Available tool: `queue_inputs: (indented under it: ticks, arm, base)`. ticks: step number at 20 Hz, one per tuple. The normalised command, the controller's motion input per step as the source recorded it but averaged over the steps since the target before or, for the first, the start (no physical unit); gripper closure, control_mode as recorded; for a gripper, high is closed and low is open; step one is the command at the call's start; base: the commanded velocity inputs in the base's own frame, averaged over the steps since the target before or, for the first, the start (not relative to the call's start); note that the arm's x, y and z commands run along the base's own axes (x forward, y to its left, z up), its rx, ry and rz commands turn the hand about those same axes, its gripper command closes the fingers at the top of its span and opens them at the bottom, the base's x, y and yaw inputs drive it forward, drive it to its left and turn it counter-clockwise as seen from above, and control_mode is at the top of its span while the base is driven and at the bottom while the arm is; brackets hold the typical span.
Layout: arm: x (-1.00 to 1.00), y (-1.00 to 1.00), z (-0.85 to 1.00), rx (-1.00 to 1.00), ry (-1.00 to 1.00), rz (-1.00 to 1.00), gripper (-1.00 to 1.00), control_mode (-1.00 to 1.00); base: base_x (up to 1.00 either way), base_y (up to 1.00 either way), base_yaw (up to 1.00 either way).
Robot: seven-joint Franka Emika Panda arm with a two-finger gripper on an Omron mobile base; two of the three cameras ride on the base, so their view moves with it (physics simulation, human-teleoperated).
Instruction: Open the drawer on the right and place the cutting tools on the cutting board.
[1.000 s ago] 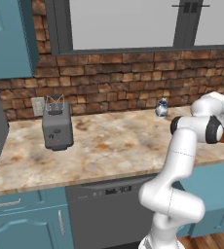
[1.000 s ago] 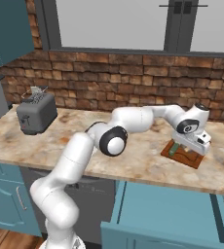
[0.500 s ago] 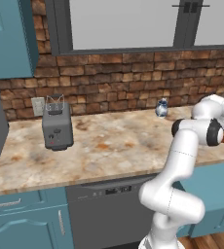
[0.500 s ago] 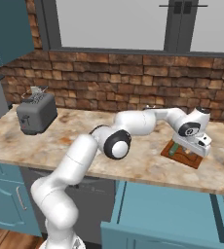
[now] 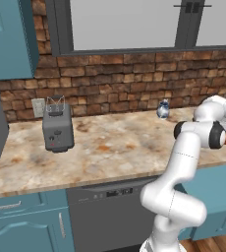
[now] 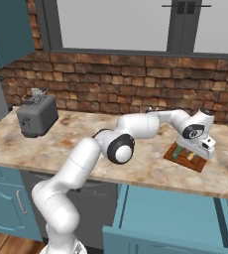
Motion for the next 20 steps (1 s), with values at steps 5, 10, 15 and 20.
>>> queue_inputs:
  ticks: [5, 10, 15, 20]
  arm:
    - [0.0, 0.0, 0.01, 0.0, 0.0, 0.0, -1.0, -1.0]
    - [-0.58, 0.16, 0.31, 0.0, -0.02, 0.01, -1.0, -1.0]
    - [-0.87, 0.36, 0.65, 0.0, -0.09, 0.04, -1.0, -1.0]
    - [-0.89, 0.58, 0.58, 0.0, -0.14, 0.06, -1.0, -1.0]
  base:
    - [0.0, 0.0, 0.0]
    - [0.0, 0.0, 0.0]
    - [0.0, 0.0, 0.0]
    - [0.0, 0.0, 0.0]
